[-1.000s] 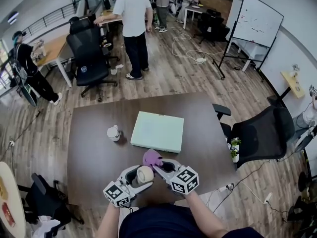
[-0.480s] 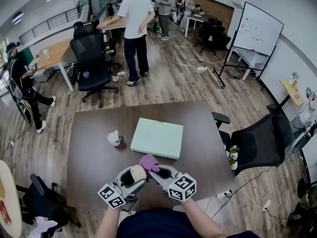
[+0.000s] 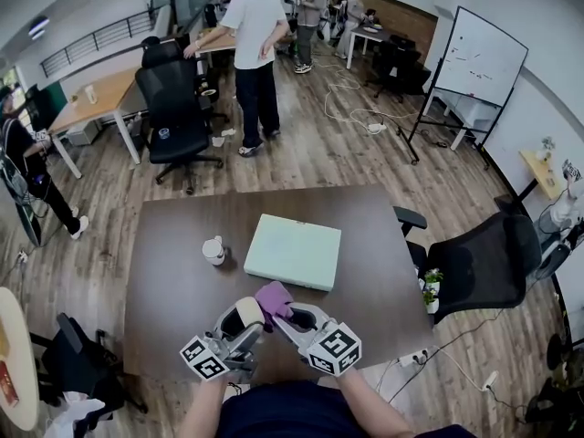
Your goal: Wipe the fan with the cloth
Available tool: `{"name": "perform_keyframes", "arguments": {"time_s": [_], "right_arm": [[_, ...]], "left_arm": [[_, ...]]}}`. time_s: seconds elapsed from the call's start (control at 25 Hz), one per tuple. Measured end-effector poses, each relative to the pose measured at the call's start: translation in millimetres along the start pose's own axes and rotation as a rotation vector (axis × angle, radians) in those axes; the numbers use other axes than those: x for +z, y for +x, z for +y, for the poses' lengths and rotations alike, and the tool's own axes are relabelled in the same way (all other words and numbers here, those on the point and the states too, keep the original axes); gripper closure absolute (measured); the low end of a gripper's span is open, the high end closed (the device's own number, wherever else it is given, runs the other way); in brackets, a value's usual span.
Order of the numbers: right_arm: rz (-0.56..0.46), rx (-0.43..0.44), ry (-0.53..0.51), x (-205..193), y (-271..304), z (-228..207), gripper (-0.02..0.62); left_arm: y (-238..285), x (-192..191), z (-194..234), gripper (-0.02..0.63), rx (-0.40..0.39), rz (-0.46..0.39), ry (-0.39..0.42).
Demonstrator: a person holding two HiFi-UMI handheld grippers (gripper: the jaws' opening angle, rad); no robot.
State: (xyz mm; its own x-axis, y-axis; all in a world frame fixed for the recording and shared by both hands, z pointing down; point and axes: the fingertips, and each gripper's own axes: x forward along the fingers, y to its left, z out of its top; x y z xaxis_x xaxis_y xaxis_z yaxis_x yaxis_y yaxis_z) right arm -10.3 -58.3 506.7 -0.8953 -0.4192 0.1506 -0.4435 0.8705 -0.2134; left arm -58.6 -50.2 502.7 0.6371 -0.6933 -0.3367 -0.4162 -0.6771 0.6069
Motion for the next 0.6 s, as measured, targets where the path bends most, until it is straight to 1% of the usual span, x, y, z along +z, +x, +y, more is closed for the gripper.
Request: {"name": "perform_keyframes", "arguments": {"time_s": [0.12, 0.28, 0.6], "right_arm": [[0.035, -0.015, -0.06, -4, 4, 4, 0.509], [0.06, 0.008, -0.096, -7, 5, 17, 0.509], [0.083, 0.041, -0.146, -8, 8, 34, 0.509]], "left_arm": [[-3, 8, 3, 0.236, 0.018, -0.054, -0.035], [-9, 22, 5, 0.237, 0.032, -0.14, -0.07], [-22, 35, 5, 0.238, 0.057, -0.227, -0.108]]}}
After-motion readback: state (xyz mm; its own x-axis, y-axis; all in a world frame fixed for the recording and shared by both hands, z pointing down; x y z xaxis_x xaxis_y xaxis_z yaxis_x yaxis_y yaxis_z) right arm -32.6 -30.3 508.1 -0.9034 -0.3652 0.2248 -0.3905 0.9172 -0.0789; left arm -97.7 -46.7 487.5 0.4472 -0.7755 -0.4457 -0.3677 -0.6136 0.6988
